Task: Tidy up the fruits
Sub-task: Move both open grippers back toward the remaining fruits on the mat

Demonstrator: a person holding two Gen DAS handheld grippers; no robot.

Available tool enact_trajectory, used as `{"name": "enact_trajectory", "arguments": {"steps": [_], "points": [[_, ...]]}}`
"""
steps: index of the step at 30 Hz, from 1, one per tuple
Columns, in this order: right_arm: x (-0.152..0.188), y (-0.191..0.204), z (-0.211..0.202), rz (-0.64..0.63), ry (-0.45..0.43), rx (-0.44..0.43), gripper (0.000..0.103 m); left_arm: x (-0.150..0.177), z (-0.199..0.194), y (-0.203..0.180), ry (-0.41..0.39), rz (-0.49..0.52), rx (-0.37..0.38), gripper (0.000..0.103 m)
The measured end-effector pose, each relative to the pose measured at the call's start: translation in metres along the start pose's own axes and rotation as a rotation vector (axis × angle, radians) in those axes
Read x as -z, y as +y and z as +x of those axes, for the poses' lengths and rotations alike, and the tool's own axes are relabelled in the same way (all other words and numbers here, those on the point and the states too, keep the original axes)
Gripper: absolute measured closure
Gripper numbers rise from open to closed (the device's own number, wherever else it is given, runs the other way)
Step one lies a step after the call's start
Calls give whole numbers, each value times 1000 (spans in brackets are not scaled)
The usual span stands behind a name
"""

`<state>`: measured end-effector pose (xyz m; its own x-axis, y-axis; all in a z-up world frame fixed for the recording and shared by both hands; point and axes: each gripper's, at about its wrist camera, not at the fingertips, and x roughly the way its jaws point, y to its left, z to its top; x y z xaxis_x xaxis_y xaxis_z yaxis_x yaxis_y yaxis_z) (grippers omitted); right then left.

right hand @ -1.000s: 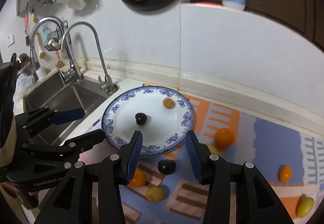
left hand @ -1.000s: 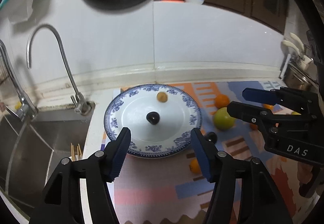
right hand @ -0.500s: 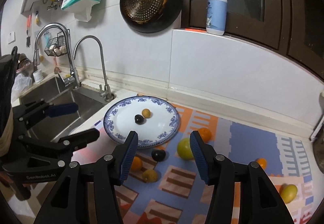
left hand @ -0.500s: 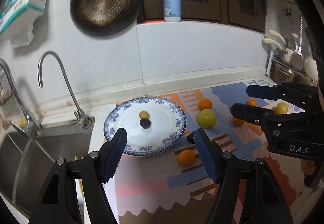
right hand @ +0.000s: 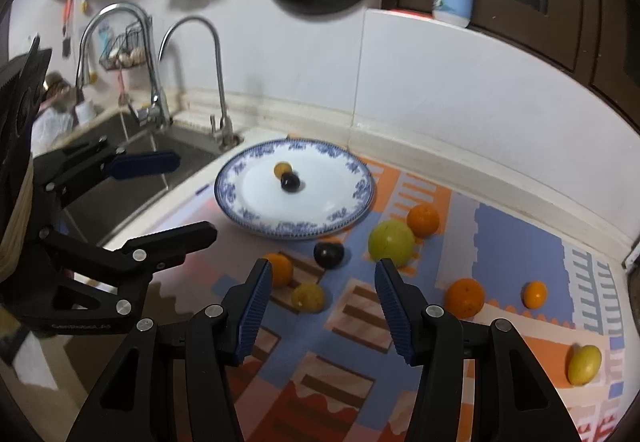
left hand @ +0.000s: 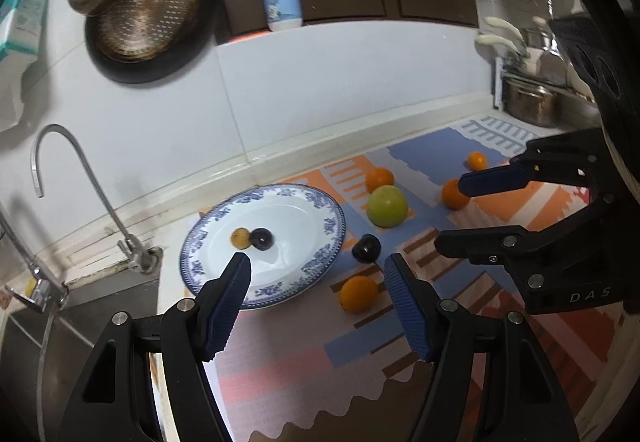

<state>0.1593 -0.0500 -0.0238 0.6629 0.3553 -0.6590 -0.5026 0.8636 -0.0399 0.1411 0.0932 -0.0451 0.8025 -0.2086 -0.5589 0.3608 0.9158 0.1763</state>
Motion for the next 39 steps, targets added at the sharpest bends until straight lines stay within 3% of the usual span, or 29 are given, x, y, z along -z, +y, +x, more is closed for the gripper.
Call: {"name": "enact_trajectory", "arguments": {"steps": [4,15,21,39], "points": [[3,2,13,-32,39,-17,49,6,13,-2,20,22,42,36],[18,6,51,-97,118,-71,50,22,52,-3,103,76,133,51],[25,3,69,-109,143,-85,56,27,71,-3,159,88,192,57],[28,-4,93,-72,174,-178,72,23,88,-5,202,69,260,72]]}}
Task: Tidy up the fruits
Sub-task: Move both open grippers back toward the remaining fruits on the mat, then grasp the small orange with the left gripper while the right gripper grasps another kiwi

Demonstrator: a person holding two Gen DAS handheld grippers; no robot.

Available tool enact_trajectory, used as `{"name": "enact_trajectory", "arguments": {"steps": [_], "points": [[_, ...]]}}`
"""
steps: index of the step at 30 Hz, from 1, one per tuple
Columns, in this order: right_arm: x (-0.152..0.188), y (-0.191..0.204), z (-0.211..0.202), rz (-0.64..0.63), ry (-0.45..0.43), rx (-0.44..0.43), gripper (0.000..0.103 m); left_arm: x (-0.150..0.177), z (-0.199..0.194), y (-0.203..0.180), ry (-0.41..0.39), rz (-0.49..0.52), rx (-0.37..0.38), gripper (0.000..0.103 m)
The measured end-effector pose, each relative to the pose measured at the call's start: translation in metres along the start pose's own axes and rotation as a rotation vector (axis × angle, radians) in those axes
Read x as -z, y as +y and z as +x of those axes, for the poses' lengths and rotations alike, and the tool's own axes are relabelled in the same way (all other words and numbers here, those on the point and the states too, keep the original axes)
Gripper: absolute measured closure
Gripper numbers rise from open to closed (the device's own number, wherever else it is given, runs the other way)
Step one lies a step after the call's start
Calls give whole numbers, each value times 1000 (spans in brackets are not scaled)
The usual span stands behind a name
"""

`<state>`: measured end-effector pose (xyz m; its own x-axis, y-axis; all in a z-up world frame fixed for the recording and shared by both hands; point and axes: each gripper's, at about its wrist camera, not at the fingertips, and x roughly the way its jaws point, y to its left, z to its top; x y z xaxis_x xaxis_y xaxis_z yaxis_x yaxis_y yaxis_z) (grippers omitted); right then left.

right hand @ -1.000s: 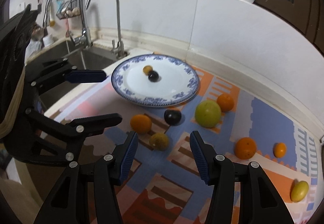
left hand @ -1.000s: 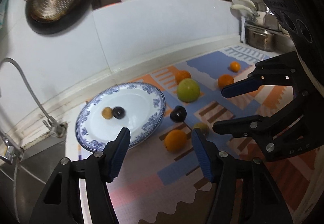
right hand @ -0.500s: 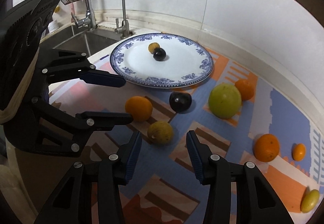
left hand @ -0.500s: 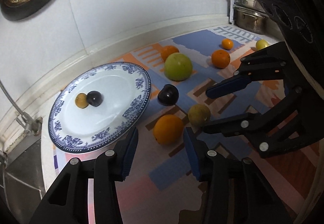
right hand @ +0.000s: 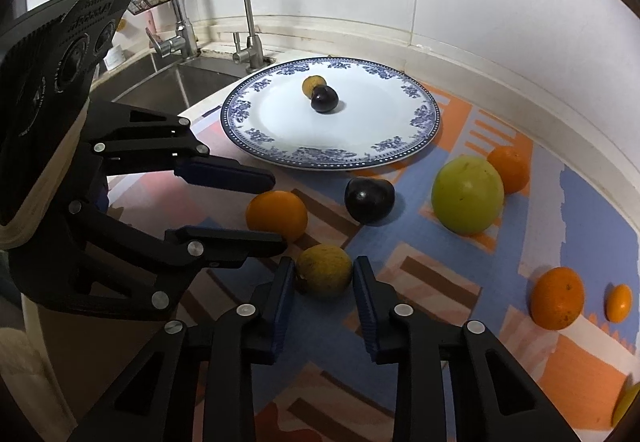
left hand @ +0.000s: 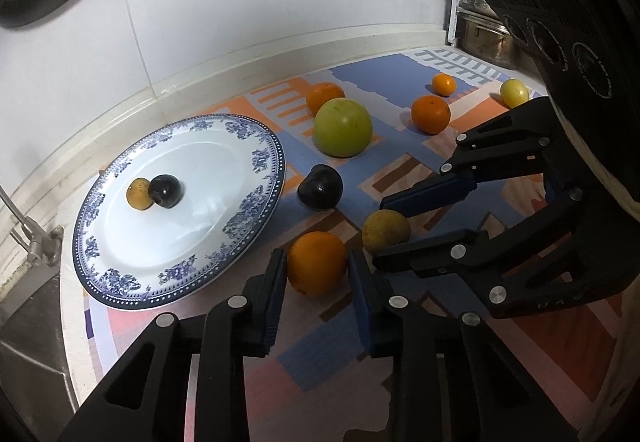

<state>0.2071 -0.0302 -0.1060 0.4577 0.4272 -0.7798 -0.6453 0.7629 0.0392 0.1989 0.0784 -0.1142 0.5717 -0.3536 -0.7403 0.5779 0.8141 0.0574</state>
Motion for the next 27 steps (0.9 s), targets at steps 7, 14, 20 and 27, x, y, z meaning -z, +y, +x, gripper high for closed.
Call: {"name": "enact_trajectory", "arguments": {"steps": [7,14,20,27], "points": [[2,-1,-5,28,-8,2,72,-1,-6,1,-6,-46,-21,72],[0,-2,-16,70,-41,5,72,-3,-25,3,-44,-127,-69,72],[-5,-3,-30,108,-92,20,72,-5,-41,6,-85,-212,-109,72],[-13,-4,-44,154,-151,22,72,-9,-62,14,-150,-295,-175,72]]}}
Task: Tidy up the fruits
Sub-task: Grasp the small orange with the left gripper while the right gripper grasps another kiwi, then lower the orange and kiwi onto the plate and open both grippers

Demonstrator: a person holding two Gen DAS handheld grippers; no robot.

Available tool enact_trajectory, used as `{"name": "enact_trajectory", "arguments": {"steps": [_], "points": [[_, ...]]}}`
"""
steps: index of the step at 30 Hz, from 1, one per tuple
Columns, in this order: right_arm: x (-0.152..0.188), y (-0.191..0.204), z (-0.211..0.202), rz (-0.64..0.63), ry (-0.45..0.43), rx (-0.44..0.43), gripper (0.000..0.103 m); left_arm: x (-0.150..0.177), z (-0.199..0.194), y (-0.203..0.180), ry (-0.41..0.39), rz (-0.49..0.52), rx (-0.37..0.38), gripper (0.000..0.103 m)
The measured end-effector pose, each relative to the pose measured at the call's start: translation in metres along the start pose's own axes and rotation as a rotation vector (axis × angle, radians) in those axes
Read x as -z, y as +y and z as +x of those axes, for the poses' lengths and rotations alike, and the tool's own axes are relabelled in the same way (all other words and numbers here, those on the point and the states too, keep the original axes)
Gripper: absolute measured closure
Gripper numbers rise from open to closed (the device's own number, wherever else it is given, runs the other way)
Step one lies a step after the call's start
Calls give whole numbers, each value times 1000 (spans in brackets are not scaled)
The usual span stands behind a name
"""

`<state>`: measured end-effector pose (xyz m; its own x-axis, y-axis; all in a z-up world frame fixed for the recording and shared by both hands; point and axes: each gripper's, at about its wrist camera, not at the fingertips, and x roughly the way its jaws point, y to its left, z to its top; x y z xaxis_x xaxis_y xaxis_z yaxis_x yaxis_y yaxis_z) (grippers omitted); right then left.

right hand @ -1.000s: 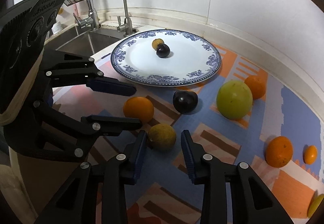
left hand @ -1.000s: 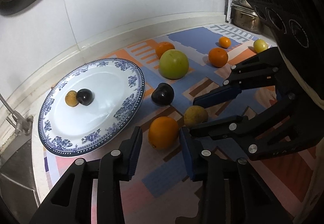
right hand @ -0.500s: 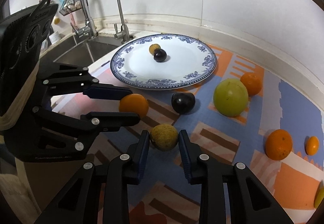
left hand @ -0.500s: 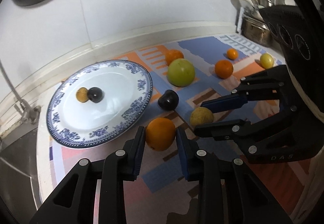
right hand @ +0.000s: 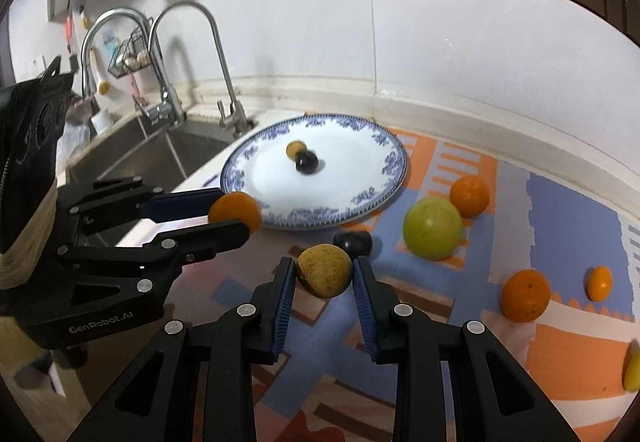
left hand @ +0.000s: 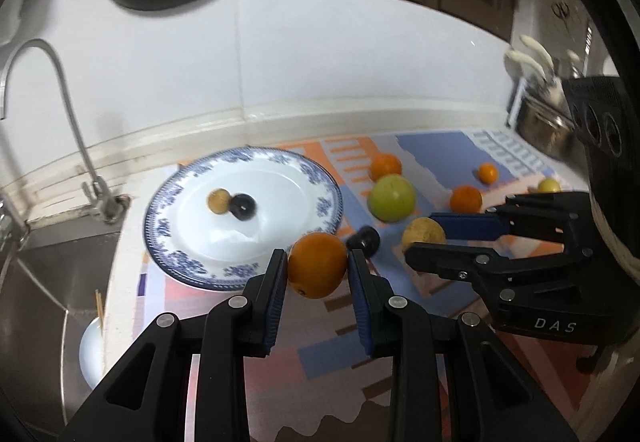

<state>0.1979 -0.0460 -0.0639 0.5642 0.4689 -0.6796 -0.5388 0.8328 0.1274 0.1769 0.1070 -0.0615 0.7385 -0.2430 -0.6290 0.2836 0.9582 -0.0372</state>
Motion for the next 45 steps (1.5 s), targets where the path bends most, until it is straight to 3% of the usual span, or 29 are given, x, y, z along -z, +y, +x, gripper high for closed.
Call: {"name": "enact_trajectory", "arguments": {"steps": [13,24,36,45], "points": [[-35,7,-13,-10,-122,-6,72,-20,-20,18,-83,-59,-95,72],[-65,5,-3,1,-167,2,72,-39,-8,35,-113,-84,-127,72],[-101,-7,37,47,-147,-9,72,-63,28,57,-95,-92,-137,72],[-121,-17,84,95,-41,-4,72,-77,70,80,-7,-98,-121,72]]}}
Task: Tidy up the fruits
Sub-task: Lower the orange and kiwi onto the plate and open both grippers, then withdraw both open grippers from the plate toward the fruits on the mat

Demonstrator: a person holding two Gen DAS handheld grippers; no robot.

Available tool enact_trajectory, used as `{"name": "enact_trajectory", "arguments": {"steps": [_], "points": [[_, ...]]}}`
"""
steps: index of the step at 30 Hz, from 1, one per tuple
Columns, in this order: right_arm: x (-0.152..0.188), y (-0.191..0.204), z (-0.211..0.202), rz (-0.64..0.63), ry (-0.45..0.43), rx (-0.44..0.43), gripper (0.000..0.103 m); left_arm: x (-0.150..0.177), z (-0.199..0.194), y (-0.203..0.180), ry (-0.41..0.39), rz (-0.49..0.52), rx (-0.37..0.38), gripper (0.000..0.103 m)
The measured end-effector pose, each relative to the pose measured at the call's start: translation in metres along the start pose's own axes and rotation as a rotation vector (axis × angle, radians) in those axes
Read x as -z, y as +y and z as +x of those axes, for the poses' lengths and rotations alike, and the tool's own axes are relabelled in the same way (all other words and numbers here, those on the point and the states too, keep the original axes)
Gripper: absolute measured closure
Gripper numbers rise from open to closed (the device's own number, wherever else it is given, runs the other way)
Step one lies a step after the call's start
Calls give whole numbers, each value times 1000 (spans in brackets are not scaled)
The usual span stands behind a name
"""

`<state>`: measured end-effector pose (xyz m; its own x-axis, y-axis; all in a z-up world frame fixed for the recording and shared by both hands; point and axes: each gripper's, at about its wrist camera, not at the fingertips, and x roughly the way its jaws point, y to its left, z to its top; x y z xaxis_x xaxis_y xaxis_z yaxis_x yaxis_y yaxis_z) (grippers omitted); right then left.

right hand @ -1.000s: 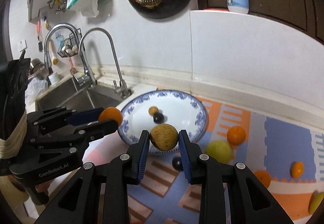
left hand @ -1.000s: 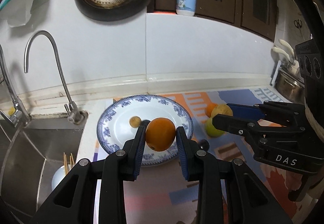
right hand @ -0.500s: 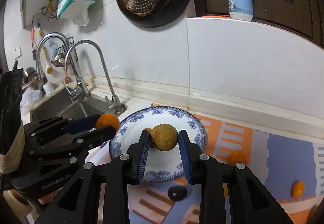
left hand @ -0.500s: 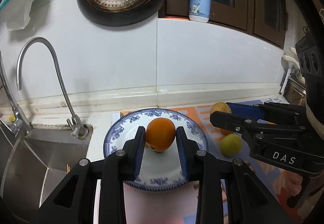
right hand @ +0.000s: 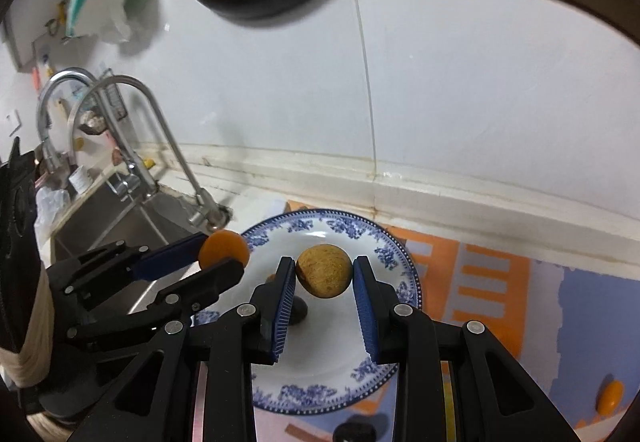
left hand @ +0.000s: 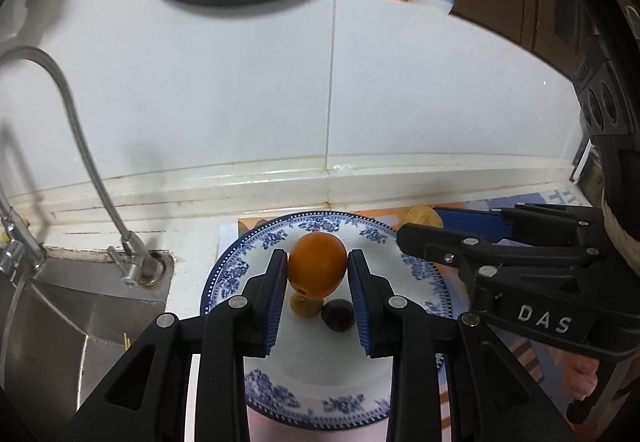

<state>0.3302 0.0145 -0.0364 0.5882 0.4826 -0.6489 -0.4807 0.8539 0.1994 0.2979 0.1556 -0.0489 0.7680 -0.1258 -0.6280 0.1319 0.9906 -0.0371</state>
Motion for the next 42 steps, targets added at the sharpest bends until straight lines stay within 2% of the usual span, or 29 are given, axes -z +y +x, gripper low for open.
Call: {"name": "enact_trajectory", "arguments": {"steps": [11,17,20,24,29,34,37,41,42], "points": [[-3,-13,50,38,135,40,72,-2,55,24,147,-45,7,72],[-2,-14,61,37,162,44,72,-2,63,26,160,-55,9,72],[-2,-14,61,36,162,35,72,-3,62,25,154,-53,1,69],[-3,-13,57,26,148,54,62,-4,53,25,137,-64,-14,67],[-4,-15,39,20,117,66,62,-6,33,19,119,-64,-48,64],[-4,-17,7,18,63,83,61,-7,2,8,73,-57,-57,61],[-2,-17,-17,15,17,98,53,-9,-18,-2,42,-45,-68,56],[0,-16,-45,10,-34,114,52,-11,-42,-15,-2,-47,-47,51],[2,-16,-54,14,-47,116,48,-11,-48,-18,-11,-48,-41,49]]}}
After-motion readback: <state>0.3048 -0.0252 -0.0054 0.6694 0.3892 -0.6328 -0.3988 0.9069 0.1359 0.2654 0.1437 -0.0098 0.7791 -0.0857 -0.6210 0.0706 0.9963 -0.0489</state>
